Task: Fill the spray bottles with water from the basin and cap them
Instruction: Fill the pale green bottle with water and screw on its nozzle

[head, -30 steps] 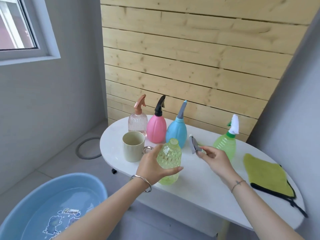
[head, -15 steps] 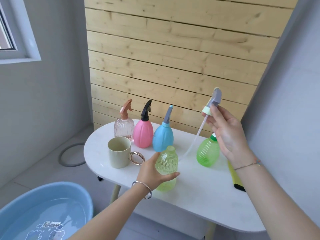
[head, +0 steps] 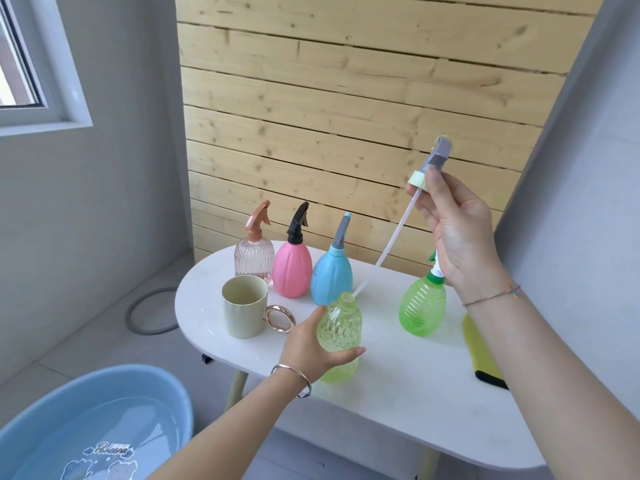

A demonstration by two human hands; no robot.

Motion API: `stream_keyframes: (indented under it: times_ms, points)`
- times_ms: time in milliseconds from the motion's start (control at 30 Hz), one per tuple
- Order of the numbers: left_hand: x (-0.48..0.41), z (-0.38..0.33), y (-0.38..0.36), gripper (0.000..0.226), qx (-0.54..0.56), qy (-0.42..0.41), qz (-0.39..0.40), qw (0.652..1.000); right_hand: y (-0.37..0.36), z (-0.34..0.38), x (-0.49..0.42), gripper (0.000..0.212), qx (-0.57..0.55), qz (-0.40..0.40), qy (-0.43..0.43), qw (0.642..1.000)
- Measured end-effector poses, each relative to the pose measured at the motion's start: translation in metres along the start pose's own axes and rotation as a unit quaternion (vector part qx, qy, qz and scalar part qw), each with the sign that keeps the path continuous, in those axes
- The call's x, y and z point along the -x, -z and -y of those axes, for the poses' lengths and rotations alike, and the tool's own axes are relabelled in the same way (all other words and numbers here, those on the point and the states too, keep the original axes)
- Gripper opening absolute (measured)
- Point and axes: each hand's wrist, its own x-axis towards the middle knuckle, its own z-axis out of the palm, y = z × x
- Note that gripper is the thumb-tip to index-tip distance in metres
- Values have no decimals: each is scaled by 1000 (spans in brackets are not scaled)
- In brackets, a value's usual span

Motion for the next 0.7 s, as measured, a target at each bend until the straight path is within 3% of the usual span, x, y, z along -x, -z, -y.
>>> stream_keyframes:
  times_ms: [100,267,367,467,700]
  points:
    - [0,0,0,80,2,0,4,1000,2,-3,-2,19,3,-11,-3,1000]
    - [0,0,0,80,7,-1,0,1000,-1,-18,0,23,23,6,3,1000]
    - [0,0,-1,78,7,0,2,1000,5,-42,9,25,107,55,-34,992]
    - [1,0,-1,78,10,2,1,1000,16,-66,23,12,172,116,-87,974]
    - [-1,2,-2,83,10,8,5,1000,30,-87,39,23,210,218,-165,939]
